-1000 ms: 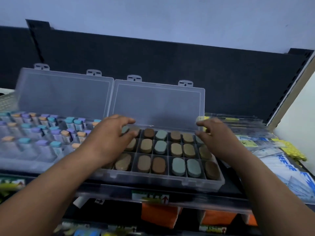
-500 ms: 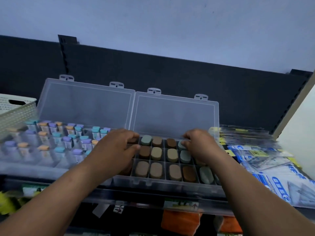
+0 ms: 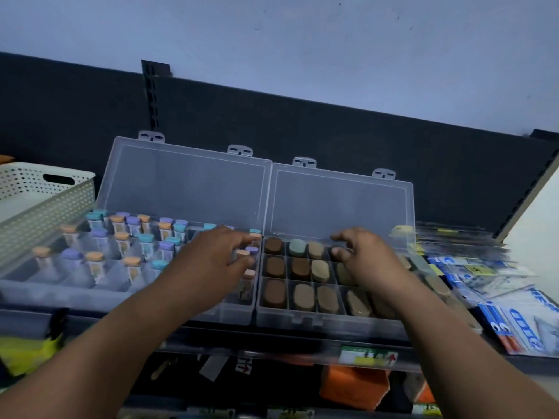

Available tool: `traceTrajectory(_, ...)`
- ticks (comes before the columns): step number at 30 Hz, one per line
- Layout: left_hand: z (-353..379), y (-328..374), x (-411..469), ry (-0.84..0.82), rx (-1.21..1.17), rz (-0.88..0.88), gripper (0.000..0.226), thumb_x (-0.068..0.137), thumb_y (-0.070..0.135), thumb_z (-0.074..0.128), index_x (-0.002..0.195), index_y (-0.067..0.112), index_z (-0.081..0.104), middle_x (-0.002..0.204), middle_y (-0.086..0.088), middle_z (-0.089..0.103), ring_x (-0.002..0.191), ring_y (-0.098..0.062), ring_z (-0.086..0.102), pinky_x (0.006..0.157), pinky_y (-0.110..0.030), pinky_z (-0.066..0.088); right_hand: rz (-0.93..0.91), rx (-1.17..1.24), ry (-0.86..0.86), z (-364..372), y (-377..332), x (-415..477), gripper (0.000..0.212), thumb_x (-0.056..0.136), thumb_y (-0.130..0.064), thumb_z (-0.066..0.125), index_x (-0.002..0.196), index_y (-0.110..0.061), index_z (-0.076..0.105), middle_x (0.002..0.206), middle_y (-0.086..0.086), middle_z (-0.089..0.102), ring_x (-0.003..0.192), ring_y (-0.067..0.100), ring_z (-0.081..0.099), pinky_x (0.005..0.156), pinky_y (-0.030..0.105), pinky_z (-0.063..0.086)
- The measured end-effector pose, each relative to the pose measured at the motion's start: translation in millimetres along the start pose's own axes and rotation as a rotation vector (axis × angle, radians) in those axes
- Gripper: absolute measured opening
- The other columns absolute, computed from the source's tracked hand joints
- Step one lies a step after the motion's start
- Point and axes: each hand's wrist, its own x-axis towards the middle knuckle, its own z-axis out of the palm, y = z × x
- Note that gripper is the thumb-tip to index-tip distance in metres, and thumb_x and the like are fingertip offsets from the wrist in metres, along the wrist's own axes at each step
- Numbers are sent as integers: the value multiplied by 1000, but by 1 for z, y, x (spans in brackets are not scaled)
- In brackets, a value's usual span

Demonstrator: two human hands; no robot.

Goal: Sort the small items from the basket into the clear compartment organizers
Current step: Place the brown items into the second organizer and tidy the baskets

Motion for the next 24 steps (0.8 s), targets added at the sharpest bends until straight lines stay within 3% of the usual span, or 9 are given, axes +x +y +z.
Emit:
traceTrajectory(4,-17,-29,-10,-34,65,-5,37,95,34,53,130,25,54,126,4,54,116,-16,48,90,-26,38,-137,12,-9,26,-59,-38,25,96,-23,53,118,-20,64,120,0,58,116,20,50,98,31,42)
traceTrajectory(7,-25,-46,-18,-89,116,7,40,95,35,52,134,24,52,132,2,53,121,-17,46,97,-27,37,-267,16,-90,50,-98,-54,31,97,-25,49,125,-20,60,129,-2,55,122,18,45,105,32,36)
traceTrajectory(13,-45,-81,-35,-140,187,6,45,94,36,53,137,23,48,138,0,49,126,-18,43,100,-27,35,-224,-66,-74,71,-127,-51,37,97,-26,49,133,-24,55,135,-4,52,124,20,43,106,32,36)
traceTrajectory(19,-53,-99,-49,-193,248,-30,47,96,40,49,138,20,45,142,-2,44,129,-21,38,103,-27,30,-225,-87,-40,77,-130,-53,38,92,-14,55,130,-22,59,132,-3,55,122,18,42,103,24,32)
traceTrajectory(24,-47,-98,-54,-166,294,-42,49,97,40,46,142,21,41,140,-2,45,129,-21,37,103,-28,30,-261,-95,-41,78,-122,-51,35,94,-16,55,127,-19,62,132,-3,55,123,17,42,104,23,32)
